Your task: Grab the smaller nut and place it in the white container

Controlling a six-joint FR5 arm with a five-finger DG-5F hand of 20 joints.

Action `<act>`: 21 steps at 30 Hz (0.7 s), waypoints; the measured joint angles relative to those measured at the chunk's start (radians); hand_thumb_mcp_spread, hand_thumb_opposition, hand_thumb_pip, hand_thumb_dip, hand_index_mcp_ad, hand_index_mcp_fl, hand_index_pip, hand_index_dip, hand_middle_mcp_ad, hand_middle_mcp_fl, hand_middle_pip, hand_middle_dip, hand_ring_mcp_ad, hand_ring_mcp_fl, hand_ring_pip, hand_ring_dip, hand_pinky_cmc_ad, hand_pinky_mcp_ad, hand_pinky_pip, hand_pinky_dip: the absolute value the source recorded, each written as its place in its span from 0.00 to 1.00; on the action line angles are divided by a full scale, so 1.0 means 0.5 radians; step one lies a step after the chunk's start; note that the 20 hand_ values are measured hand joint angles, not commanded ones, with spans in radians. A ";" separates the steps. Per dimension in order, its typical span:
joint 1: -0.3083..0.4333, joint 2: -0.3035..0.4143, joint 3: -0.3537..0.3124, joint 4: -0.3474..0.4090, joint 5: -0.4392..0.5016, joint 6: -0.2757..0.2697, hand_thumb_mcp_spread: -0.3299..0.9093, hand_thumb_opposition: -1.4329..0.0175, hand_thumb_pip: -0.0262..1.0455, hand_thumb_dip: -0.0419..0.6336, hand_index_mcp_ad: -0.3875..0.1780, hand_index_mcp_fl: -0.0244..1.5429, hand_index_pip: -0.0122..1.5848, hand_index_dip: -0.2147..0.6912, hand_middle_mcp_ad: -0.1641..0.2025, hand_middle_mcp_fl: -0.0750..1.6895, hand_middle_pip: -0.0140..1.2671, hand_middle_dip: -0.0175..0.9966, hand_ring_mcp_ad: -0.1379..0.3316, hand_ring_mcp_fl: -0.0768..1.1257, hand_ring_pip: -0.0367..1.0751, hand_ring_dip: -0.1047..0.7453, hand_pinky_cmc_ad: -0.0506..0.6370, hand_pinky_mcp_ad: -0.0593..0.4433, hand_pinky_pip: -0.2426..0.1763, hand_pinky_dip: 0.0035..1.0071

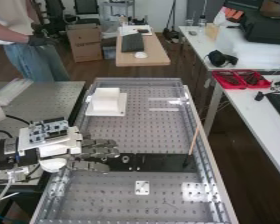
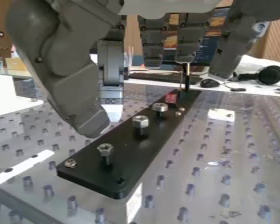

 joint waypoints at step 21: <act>-0.009 0.006 -0.016 0.031 -0.011 0.032 0.60 0.40 0.75 0.41 0.35 0.09 0.98 0.27 0.63 0.04 0.12 0.25 0.60 0.06 0.10 0.24 0.61 0.68 0.36 0.42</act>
